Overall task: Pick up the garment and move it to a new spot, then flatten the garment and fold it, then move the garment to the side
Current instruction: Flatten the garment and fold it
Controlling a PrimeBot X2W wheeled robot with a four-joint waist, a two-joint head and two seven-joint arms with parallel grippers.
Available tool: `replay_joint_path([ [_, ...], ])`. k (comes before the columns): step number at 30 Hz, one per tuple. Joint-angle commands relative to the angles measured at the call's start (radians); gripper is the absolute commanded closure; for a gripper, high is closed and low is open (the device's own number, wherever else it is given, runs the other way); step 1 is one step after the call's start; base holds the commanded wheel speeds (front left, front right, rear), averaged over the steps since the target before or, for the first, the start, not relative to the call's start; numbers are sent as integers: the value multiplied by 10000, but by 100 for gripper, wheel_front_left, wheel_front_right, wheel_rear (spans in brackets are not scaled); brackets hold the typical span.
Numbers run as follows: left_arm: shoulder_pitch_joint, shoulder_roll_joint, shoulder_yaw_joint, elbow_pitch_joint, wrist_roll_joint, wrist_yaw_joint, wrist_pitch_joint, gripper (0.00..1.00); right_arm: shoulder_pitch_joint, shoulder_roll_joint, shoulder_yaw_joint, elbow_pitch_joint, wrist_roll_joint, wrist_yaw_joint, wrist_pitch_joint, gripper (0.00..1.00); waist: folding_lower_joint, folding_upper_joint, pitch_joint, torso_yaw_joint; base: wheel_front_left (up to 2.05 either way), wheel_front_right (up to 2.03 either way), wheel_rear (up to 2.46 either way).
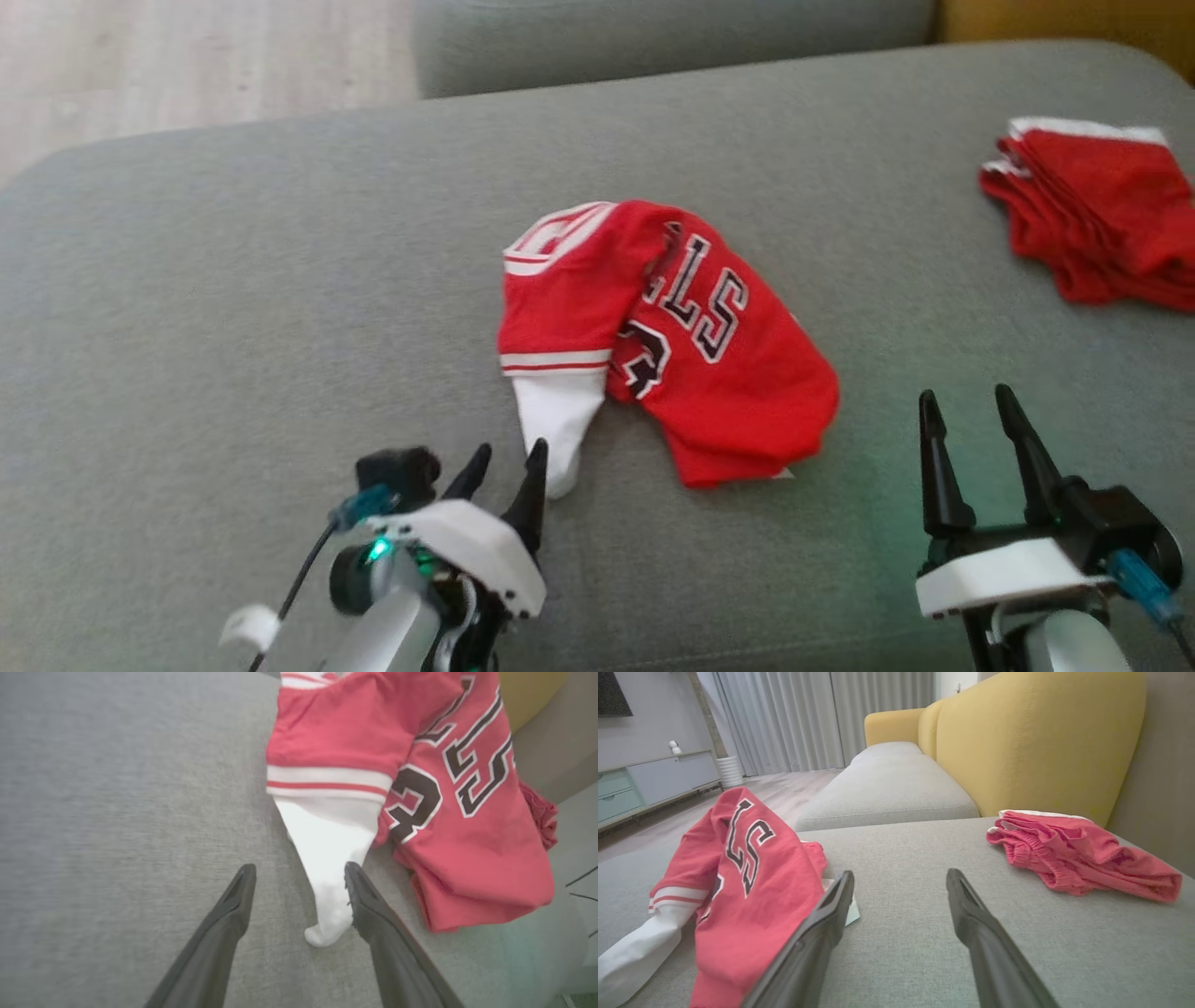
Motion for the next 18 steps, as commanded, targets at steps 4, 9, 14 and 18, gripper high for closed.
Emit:
replay_joint_path([
  [4, -982, 17, -382, 855, -649, 219, 270, 0, -499, -66, 303, -257, 91, 67, -109, 0, 0, 0, 220, -583, 0, 0, 0],
  [9, -1583, 17, -465, 2097, -653, 643, 104, 0, -607, -66, 364, -256, 236, 67, -109, 0, 0, 0, 285, -1004, 0, 0, 0],
  [14, -1864, 17, -712, 2529, -807, 268, 78, 100, -612, -66, 379, -222, 324, 67, -109, 0, 0, 0, 260, -1268, 0, 0, 0],
  [18, -2331, 58, -592, 2592, -895, 111, -101, 100, -619, -66, 383, -194, 421, 67, -109, 0, 0, 0, 199, -1455, 0, 0, 0],
])
